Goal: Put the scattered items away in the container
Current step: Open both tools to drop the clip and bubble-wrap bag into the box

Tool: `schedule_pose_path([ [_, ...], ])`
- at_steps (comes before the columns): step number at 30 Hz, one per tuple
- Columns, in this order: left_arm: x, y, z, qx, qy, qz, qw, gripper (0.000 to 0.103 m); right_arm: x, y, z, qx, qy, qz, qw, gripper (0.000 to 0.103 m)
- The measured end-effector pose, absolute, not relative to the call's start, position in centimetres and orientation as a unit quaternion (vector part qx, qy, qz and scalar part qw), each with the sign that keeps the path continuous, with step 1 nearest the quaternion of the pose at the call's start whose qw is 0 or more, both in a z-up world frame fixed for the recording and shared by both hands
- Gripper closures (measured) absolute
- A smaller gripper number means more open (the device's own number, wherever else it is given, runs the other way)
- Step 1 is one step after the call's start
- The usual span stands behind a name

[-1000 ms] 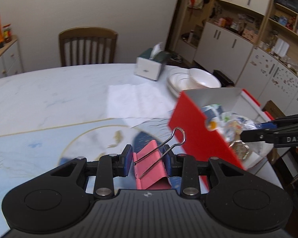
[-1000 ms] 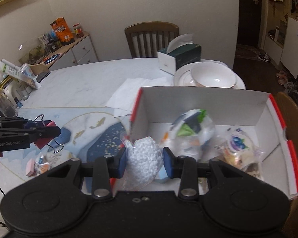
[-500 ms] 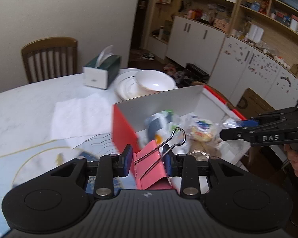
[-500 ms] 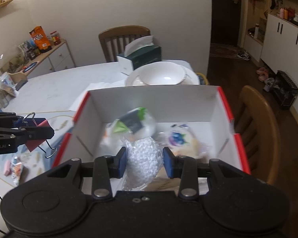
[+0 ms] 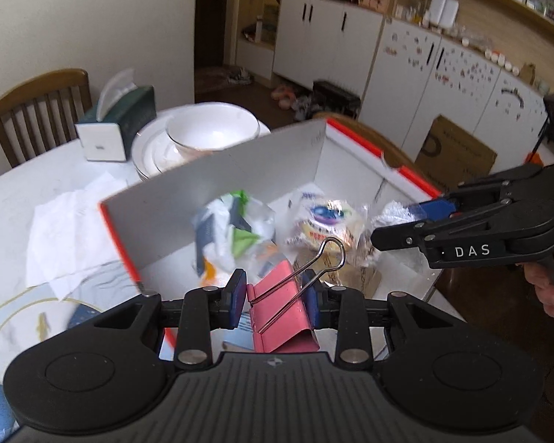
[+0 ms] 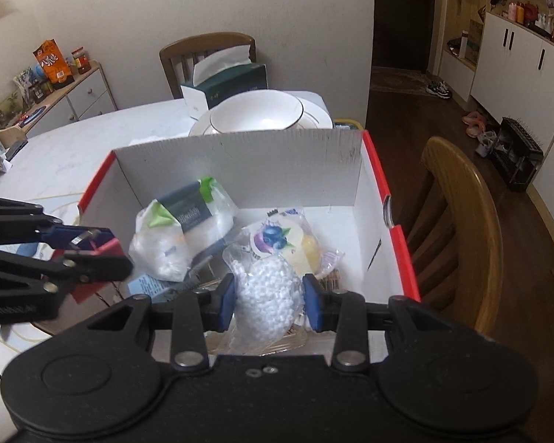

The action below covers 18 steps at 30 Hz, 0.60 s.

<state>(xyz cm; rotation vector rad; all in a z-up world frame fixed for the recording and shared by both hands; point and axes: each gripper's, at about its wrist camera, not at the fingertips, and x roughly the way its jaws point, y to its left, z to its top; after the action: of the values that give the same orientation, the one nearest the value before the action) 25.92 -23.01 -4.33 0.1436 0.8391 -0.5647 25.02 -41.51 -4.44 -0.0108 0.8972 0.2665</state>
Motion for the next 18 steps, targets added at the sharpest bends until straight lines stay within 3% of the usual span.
schedule_pose_path([
  [18,28.4,-26.6,-8.4,0.124,0.461,-0.259,0.839,0.072,26.4,-41.3,-7.9,-0.018,0.463,0.132,0.876,0.067],
])
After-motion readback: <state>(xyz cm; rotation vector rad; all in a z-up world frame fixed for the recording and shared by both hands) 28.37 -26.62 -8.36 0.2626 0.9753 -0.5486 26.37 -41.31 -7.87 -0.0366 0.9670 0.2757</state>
